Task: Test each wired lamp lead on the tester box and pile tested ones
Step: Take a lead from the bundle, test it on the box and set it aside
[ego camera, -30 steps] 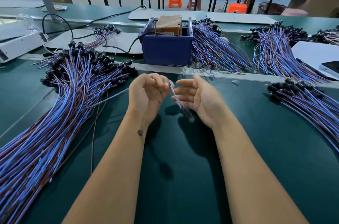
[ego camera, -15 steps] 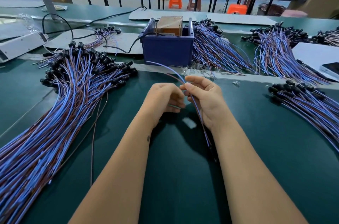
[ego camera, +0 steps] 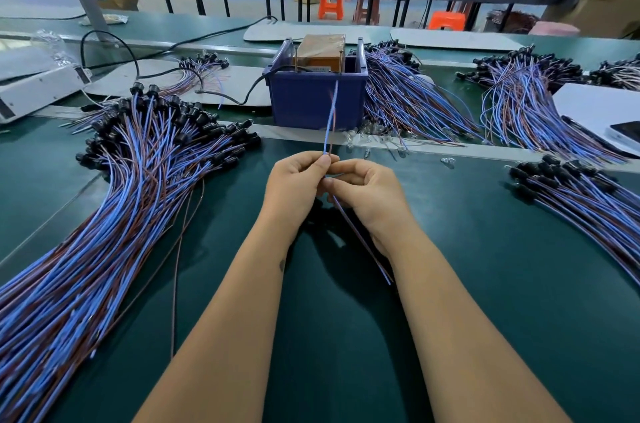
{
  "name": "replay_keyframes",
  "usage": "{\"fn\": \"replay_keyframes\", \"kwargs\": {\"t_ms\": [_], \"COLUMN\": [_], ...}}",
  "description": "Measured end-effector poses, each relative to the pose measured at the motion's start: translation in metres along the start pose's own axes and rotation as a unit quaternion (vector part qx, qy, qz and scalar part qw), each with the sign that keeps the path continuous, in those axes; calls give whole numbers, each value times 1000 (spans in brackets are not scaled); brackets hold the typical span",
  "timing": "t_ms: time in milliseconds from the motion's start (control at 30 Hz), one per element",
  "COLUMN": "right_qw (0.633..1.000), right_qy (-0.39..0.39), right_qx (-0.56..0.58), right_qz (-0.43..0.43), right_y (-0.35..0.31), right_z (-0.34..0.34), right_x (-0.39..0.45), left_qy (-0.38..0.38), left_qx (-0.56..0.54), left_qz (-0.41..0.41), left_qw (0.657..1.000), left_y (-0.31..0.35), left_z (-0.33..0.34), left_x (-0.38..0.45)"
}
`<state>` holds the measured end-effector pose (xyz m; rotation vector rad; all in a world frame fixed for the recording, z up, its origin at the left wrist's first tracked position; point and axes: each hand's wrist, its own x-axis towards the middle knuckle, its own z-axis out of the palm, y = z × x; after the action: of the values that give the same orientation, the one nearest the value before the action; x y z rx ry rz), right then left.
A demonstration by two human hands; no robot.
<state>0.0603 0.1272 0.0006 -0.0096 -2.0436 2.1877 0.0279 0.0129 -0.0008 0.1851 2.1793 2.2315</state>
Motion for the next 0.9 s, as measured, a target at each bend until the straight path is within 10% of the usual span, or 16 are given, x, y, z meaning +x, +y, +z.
{"fn": "replay_keyframes", "kwargs": {"t_ms": [333, 900], "right_qw": [1000, 989], "right_qy": [4, 143], "right_qx": [-26, 9], "right_qz": [8, -27], "right_y": [-2, -9], "right_z": [-3, -10], "right_x": [0, -2], "left_qy": [-72, 68], "left_qx": [-49, -17], "left_qz": [-13, -7], "left_qw": [996, 997], "left_y": [4, -11], "left_z": [-8, -5], "left_x": [0, 12]}}
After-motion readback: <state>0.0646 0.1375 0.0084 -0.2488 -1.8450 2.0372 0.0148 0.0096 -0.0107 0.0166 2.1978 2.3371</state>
